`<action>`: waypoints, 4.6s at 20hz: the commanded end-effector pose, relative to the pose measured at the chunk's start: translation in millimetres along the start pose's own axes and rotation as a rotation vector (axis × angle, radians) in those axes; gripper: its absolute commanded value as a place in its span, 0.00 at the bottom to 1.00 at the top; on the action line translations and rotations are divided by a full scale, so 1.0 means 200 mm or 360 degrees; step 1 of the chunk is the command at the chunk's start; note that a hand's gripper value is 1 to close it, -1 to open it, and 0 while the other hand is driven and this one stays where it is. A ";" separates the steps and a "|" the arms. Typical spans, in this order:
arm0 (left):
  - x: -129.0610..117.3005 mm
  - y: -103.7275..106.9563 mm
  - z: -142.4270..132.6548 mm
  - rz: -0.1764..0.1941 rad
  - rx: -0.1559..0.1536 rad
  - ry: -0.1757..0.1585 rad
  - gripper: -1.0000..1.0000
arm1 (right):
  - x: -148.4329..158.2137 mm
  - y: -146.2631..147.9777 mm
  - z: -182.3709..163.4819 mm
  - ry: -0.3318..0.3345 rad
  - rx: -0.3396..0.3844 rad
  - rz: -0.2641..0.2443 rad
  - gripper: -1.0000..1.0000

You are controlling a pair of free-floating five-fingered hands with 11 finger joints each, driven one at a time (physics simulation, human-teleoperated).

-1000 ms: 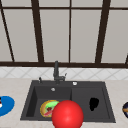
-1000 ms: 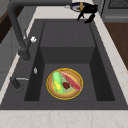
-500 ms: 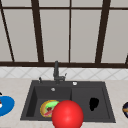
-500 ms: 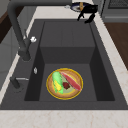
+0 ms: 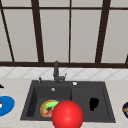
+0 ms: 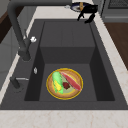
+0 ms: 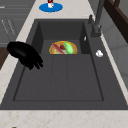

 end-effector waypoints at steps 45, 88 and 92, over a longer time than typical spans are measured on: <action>0.18 -0.59 -1.24 -0.0048 -0.0037 0.0107 0.00 | 0.00 0.00 0.00 0.0000 0.0000 0.0000 0.50; 0.61 -0.97 -1.48 -0.0111 -0.0057 0.0073 0.50 | 0.11 -0.08 0.06 0.0012 -0.0076 0.0107 0.00; 0.60 -0.97 -1.48 -0.0125 -0.0051 0.0077 0.50 | 0.12 -0.05 0.10 -0.0109 -0.0001 0.0068 0.00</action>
